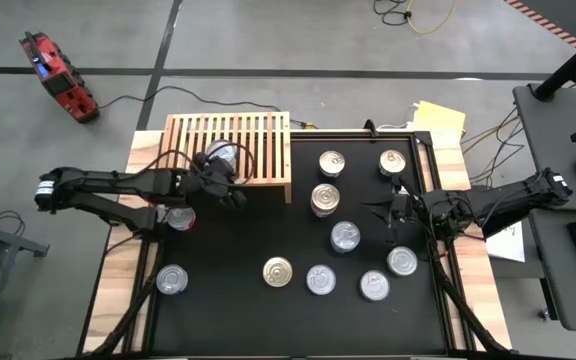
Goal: Stack canned seafood by type on shelf
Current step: Put the green blue tuna can on the shelf
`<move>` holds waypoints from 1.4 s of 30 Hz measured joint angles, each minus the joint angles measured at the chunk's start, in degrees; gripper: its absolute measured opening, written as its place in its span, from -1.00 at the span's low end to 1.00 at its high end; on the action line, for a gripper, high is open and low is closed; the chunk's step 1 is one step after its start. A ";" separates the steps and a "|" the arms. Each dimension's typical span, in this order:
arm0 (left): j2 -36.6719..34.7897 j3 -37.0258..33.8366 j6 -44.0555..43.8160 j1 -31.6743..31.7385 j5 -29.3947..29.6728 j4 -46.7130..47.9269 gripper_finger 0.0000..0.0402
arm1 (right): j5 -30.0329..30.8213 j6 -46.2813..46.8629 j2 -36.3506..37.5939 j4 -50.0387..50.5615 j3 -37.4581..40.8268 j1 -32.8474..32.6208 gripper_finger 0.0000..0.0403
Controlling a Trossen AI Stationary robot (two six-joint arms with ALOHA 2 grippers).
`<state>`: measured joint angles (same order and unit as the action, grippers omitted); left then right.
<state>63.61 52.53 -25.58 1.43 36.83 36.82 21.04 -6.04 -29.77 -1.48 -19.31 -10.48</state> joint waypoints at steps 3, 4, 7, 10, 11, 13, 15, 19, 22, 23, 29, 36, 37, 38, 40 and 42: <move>1.07 0.00 -0.03 0.93 0.22 1.24 -1.00 | 0.02 0.00 0.01 0.00 0.00 0.00 -0.83; 1.38 0.00 -0.03 1.30 0.22 1.34 -1.00 | 0.02 0.00 0.00 0.00 0.00 0.01 -0.83; 2.08 0.00 0.36 2.73 0.23 1.95 -1.00 | 0.00 0.00 0.01 0.00 0.02 0.00 -0.83; 2.19 0.00 0.97 4.27 1.46 3.37 -1.00 | 0.02 0.00 0.01 0.00 0.04 0.00 -0.83; 2.19 0.00 1.02 4.75 2.13 4.09 -1.00 | 0.01 0.00 0.01 0.02 0.04 0.00 -0.83; 2.07 0.00 1.07 5.56 3.65 5.06 -1.00 | 0.00 0.00 0.01 0.02 0.04 0.00 -0.83; 1.84 0.00 1.07 6.34 4.72 5.97 -1.00 | 0.02 -0.02 0.01 0.04 0.04 0.00 -0.83; 1.71 0.00 1.49 7.89 5.60 6.58 -1.00 | 0.02 -0.02 0.01 0.14 0.04 0.00 -0.83; 1.69 0.00 2.78 9.12 6.69 6.64 -1.00 | 0.02 -0.02 0.01 0.17 0.04 0.00 -0.83; 1.69 0.00 3.01 9.68 7.11 6.65 -1.00 | 0.02 -0.02 0.01 0.18 0.04 0.01 -0.83; 1.65 0.00 5.55 13.14 7.83 6.62 -1.00 | 0.02 -0.02 0.01 0.20 0.04 0.02 -0.83; 1.56 0.00 6.05 15.00 7.79 6.64 -1.00 | 0.02 -0.02 0.01 0.37 0.04 0.02 -0.83; 1.47 0.00 6.05 14.98 7.53 6.40 -1.00 | 0.02 -0.02 0.01 0.45 0.04 0.02 -0.83; 1.39 0.27 6.05 14.96 6.47 6.32 -1.00 | 0.02 -0.02 0.01 0.60 0.04 0.01 -0.83; 1.26 1.66 6.58 14.94 2.61 6.15 -1.00 | 0.02 -0.02 -0.01 0.85 0.04 0.01 -0.83; 1.17 3.68 8.01 14.91 -0.80 6.23 -1.00 | 0.02 -0.02 0.01 0.87 0.04 0.01 -0.83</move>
<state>64.77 56.21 -17.57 16.34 36.04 43.04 21.06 -6.07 -29.76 -0.60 -19.27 -10.47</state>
